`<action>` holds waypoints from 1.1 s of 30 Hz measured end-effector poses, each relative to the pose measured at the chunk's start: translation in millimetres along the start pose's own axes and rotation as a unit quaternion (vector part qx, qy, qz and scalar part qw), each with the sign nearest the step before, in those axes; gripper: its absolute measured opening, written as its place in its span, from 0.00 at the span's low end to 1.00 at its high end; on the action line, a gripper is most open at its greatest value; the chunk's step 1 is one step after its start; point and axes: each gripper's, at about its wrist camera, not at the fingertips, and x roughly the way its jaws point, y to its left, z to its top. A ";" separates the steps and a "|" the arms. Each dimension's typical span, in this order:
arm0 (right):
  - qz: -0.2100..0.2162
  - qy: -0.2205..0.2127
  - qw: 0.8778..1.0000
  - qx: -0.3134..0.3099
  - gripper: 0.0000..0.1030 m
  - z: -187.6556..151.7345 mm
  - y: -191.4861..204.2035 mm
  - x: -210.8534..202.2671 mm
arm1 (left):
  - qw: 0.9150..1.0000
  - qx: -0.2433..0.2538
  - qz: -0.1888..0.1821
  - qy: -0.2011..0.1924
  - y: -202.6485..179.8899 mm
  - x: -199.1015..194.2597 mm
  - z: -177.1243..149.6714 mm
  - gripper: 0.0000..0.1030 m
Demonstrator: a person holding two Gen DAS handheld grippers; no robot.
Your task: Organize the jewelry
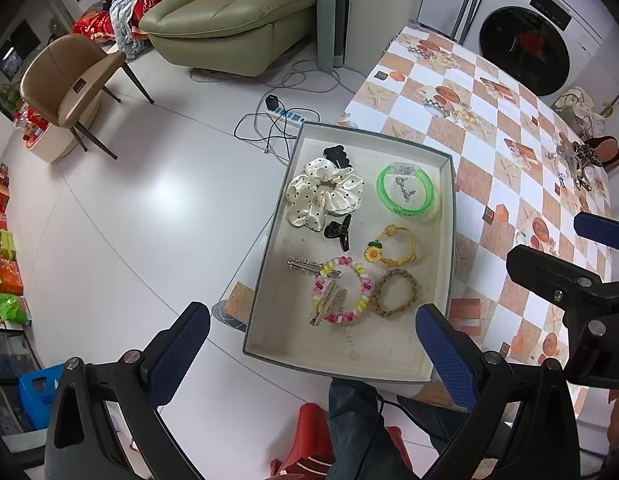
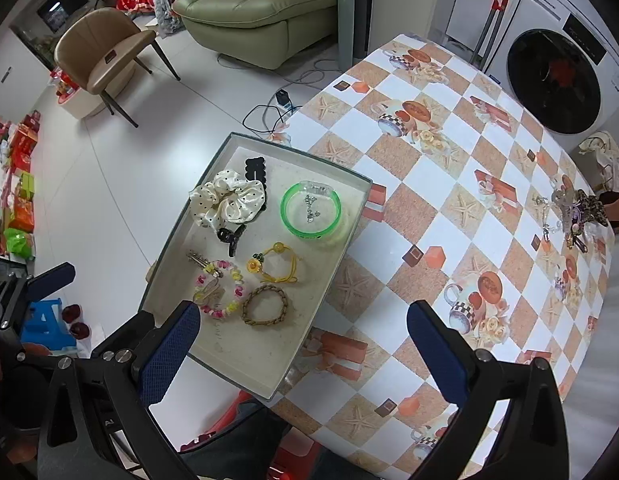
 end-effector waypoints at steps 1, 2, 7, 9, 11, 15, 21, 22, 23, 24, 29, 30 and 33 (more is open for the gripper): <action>0.000 0.000 1.000 0.000 1.00 0.0 -0.3 -0.2 | 1.000 0.000 0.000 0.000 0.0 0.1 0.1 1.00; 0.000 0.000 1.000 0.000 1.00 0.0 -0.4 -0.3 | 1.000 0.001 0.000 0.000 -0.1 0.1 0.1 1.00; 0.000 0.000 1.000 -0.001 1.00 0.5 -0.6 -0.7 | 1.000 0.000 0.001 -0.002 -0.2 -1.3 0.1 1.00; 0.000 0.000 1.000 -0.001 1.00 1.0 -0.9 -1.2 | 1.000 -0.001 0.000 -0.002 0.6 -2.0 0.3 1.00; 0.000 0.000 1.000 -0.001 1.00 0.7 -0.4 -0.7 | 1.000 0.000 0.001 -0.001 0.8 -2.1 0.8 1.00; 0.000 0.000 1.000 -0.001 1.00 1.0 -0.5 -0.6 | 1.000 0.000 0.002 -0.001 1.1 -2.4 2.3 1.00; 0.000 0.000 1.000 0.000 1.00 1.3 -0.4 -0.3 | 1.000 0.001 0.003 -0.001 1.1 -2.6 2.4 1.00; 0.000 0.000 1.000 0.000 1.00 1.4 -0.5 -0.3 | 1.000 0.001 0.003 -0.001 0.8 -2.4 2.3 1.00; 0.000 0.000 1.000 0.000 1.00 1.5 -0.4 -0.2 | 1.000 0.000 0.003 -0.002 0.9 -2.4 2.3 1.00; 0.000 0.000 1.000 0.000 1.00 1.6 -0.4 -0.1 | 1.000 0.000 0.003 -0.001 1.0 -2.3 2.4 1.00; 0.000 0.001 1.000 -0.001 1.00 2.0 -0.8 -0.2 | 1.000 0.000 0.003 0.000 0.3 -2.4 4.0 1.00; 0.000 0.001 1.000 -0.001 1.00 2.1 -1.0 -0.6 | 1.000 0.000 0.003 0.000 0.5 -2.5 4.0 1.00; 0.000 0.001 1.000 -0.001 1.00 2.3 -0.8 -0.5 | 1.000 0.000 0.003 0.000 0.5 -2.3 3.8 1.00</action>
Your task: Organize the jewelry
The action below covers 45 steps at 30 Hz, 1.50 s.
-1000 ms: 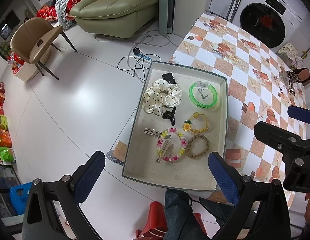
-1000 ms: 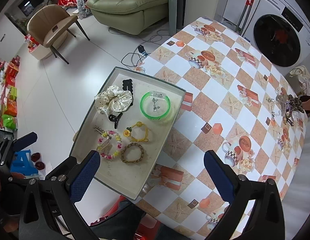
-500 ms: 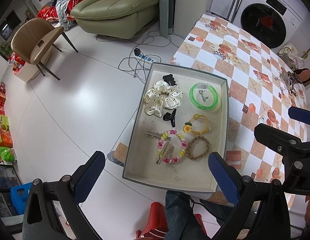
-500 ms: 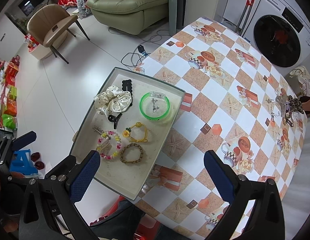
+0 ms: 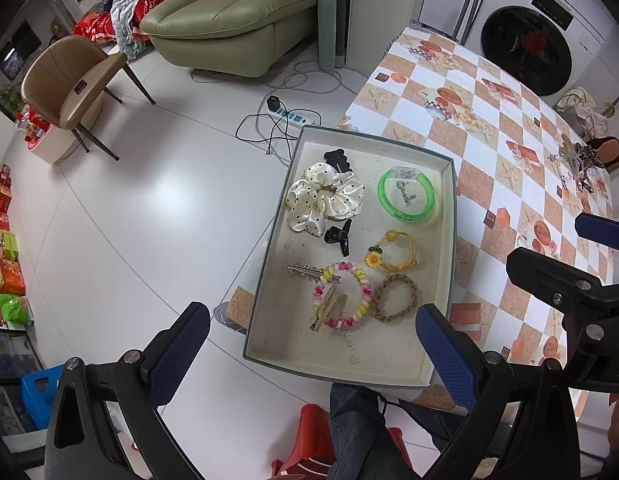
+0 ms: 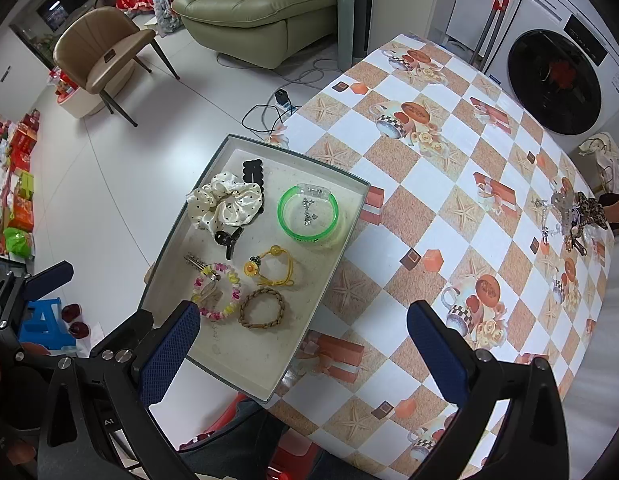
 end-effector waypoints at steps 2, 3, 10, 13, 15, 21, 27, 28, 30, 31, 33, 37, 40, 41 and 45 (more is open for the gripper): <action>0.000 0.000 1.000 0.000 1.00 0.0 0.1 -0.2 | 1.000 0.000 0.000 0.000 0.5 -0.3 0.0 1.00; 0.000 0.000 1.000 0.000 1.00 0.2 -0.1 -0.9 | 1.000 0.000 0.000 0.000 0.7 -0.2 0.0 1.00; 0.000 0.000 1.000 0.000 1.00 0.0 0.4 -0.5 | 1.000 0.000 0.000 -0.001 -0.3 0.0 -0.7 1.00; 0.000 0.000 1.000 0.000 1.00 0.0 0.6 -0.7 | 1.000 0.001 0.001 0.000 0.1 -0.3 -0.9 1.00; 0.000 0.000 1.000 0.000 1.00 -0.1 0.7 -0.7 | 1.000 0.001 0.001 0.000 0.5 -0.7 -0.9 1.00; 0.000 0.000 1.000 0.000 1.00 -0.1 0.6 -2.1 | 1.000 0.001 0.001 0.000 -0.1 -0.8 -0.8 1.00; 0.000 0.000 1.000 0.000 1.00 -0.2 0.7 -2.5 | 1.000 0.002 0.002 -0.001 0.4 -0.5 -1.2 1.00; 0.000 0.000 1.000 0.000 1.00 -0.5 0.9 -1.9 | 1.000 0.002 0.002 -0.002 1.1 -0.4 -1.2 1.00; 0.000 -0.001 1.000 -0.001 1.00 -0.3 0.9 -2.9 | 1.000 0.002 0.002 -0.002 1.1 -0.3 -1.8 1.00; 0.000 0.000 1.000 0.000 1.00 -0.7 1.1 -2.1 | 1.000 0.002 0.002 -0.002 0.8 -0.5 -1.9 1.00; 0.000 -0.001 1.000 0.000 1.00 -0.4 0.9 -2.9 | 1.000 0.002 0.002 -0.002 1.8 -0.8 -1.7 1.00; 0.000 0.000 1.000 0.000 1.00 -0.7 1.3 -3.0 | 1.000 0.002 0.002 -0.002 0.9 -1.3 -2.2 1.00; 0.000 0.000 1.000 0.000 1.00 -1.2 1.6 -2.6 | 1.000 0.001 0.003 -0.002 1.7 -1.2 -2.1 1.00; 0.000 0.000 1.000 0.000 1.00 -1.3 1.7 -2.6 | 1.000 0.001 0.004 -0.002 1.0 -1.3 -2.3 1.00; 0.000 0.000 1.000 0.000 1.00 -1.2 1.5 -3.5 | 1.000 -0.001 0.005 0.000 3.7 -0.3 -1.6 1.00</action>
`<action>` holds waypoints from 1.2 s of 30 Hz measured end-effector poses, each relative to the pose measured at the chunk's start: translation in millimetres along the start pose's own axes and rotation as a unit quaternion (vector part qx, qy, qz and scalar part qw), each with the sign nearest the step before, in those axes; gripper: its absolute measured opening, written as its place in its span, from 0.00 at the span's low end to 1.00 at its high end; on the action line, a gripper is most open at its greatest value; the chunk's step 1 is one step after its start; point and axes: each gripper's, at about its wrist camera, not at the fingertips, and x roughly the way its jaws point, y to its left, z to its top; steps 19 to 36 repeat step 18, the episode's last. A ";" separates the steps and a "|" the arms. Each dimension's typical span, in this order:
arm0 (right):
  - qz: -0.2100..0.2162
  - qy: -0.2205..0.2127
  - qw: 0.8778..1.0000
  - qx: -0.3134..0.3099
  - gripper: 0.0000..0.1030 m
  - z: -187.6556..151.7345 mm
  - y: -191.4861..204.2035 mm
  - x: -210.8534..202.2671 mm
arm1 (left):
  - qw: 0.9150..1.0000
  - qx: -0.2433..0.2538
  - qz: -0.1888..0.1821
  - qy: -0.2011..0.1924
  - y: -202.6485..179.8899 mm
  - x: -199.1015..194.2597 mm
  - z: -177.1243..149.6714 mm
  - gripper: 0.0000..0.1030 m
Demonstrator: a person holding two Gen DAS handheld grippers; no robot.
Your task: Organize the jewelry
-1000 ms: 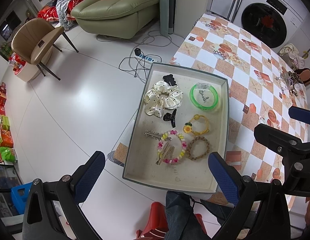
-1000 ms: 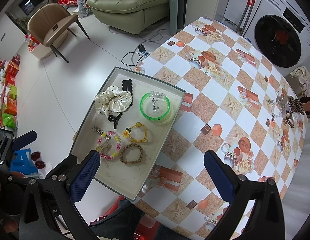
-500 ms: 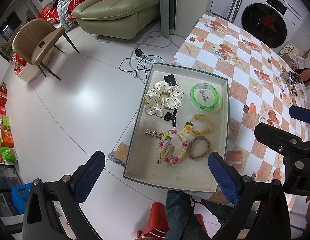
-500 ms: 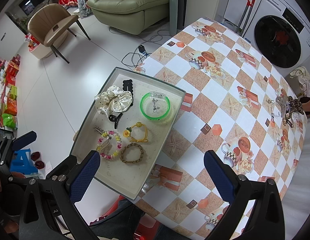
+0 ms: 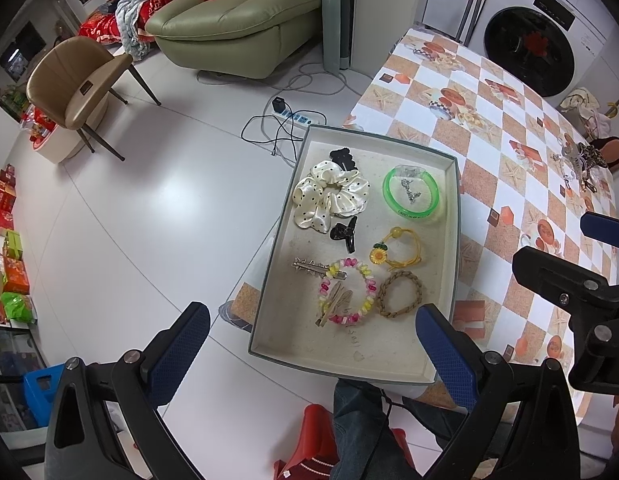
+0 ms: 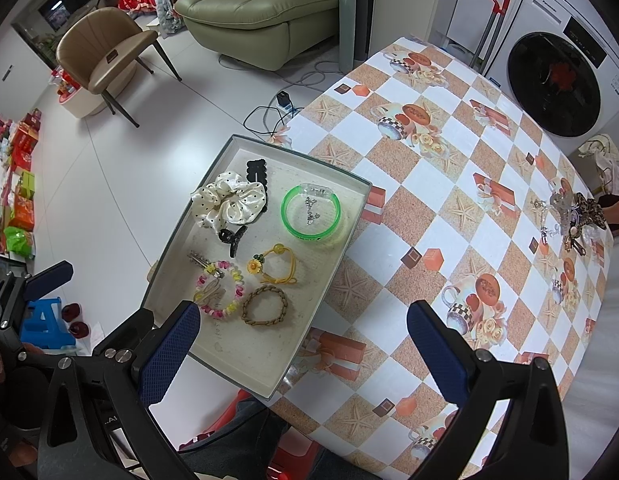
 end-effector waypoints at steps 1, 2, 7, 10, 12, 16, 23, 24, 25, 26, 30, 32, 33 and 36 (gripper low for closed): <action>0.000 0.000 1.000 0.000 1.00 -0.6 0.5 0.8 | 1.000 0.000 0.000 0.000 -0.9 -0.1 -0.9 1.00; 0.000 0.000 1.000 0.000 1.00 -0.6 0.5 0.8 | 1.000 0.000 0.001 0.000 -1.7 -0.3 -1.6 1.00; 0.000 0.000 1.000 0.000 1.00 -0.5 0.5 1.0 | 1.000 0.000 0.001 -0.001 -1.3 -0.4 -1.0 1.00; 0.000 0.000 1.000 0.000 1.00 -0.5 0.5 1.1 | 1.000 -0.003 0.002 -0.005 -0.5 -0.1 -1.9 1.00; 0.000 0.000 1.000 0.001 1.00 0.0 0.3 0.5 | 1.000 -0.003 0.002 -0.006 0.2 -0.1 -1.9 1.00; 0.000 0.000 1.000 0.000 1.00 -0.4 0.5 1.2 | 1.000 -0.003 0.002 -0.005 -0.9 0.2 -2.2 1.00; 0.000 0.000 1.000 0.000 1.00 -0.5 0.4 1.3 | 1.000 -0.003 0.003 -0.004 -0.1 0.0 -2.2 1.00; 0.000 0.000 1.000 0.000 1.00 -0.5 0.4 1.3 | 1.000 -0.003 0.003 -0.004 -0.1 0.0 -2.2 1.00; 0.000 0.000 1.000 0.000 1.00 -0.5 0.4 1.3 | 1.000 -0.003 0.003 -0.004 -0.1 0.0 -2.2 1.00; 0.000 0.000 1.000 0.000 1.00 -0.5 0.4 1.3 | 1.000 -0.003 0.003 -0.004 -0.1 0.0 -2.2 1.00; 0.000 0.000 1.000 0.000 1.00 -0.5 0.4 1.3 | 1.000 -0.003 0.003 -0.004 -0.1 0.0 -2.2 1.00; 0.000 0.000 1.000 0.000 1.00 -0.5 0.4 1.3 | 1.000 -0.003 0.003 -0.004 -0.1 0.0 -2.2 1.00; 0.000 0.000 1.000 0.000 1.00 -0.5 0.4 1.3 | 1.000 -0.003 0.003 -0.004 -0.1 0.0 -2.2 1.00; 0.000 0.000 1.000 0.000 1.00 -0.5 0.4 1.3 | 1.000 -0.003 0.003 -0.004 -0.1 0.0 -2.2 1.00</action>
